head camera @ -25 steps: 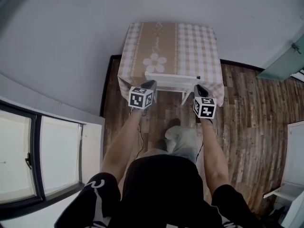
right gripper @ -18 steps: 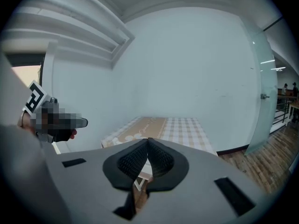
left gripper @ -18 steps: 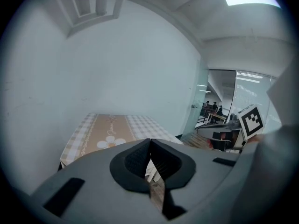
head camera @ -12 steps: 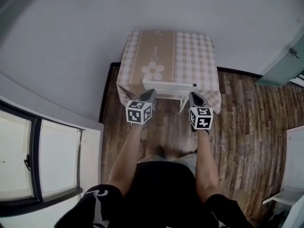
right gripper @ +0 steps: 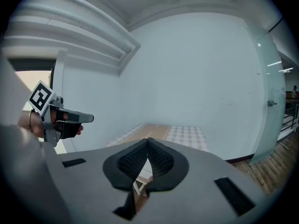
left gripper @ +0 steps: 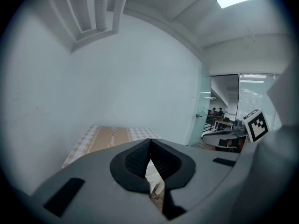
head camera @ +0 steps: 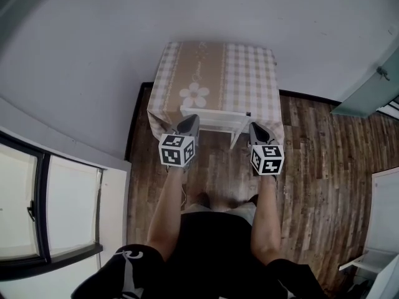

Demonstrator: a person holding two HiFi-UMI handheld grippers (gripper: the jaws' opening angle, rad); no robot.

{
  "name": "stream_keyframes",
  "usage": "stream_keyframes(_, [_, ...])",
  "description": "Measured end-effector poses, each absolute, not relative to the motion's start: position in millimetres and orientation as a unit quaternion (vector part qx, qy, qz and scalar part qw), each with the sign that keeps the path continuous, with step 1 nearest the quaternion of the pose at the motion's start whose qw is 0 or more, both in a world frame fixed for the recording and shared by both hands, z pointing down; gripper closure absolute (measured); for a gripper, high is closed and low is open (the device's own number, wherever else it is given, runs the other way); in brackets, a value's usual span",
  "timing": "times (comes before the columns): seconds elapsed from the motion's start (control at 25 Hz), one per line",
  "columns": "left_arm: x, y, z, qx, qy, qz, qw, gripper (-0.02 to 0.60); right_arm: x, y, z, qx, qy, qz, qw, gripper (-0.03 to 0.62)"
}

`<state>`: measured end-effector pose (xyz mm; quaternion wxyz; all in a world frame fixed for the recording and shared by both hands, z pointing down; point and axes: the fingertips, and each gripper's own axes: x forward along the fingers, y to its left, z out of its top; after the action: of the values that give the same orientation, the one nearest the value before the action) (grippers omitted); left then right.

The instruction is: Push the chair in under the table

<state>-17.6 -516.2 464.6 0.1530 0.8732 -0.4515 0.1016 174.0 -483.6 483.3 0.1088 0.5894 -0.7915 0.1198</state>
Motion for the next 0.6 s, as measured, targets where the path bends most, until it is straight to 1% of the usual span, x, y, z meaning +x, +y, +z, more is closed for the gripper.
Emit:
stream_keyframes(0.16, [-23.0,-509.9,471.9,0.868,-0.459,0.104,0.158,0.555,171.0,-485.1,473.7,0.589,-0.794,0.133,0.079,0.580])
stream_keyframes(0.6, [-38.1,-507.8,468.9,0.871,-0.455,0.092,0.164,0.555,157.7,-481.0,478.1,0.586,-0.795,0.129,0.087,0.580])
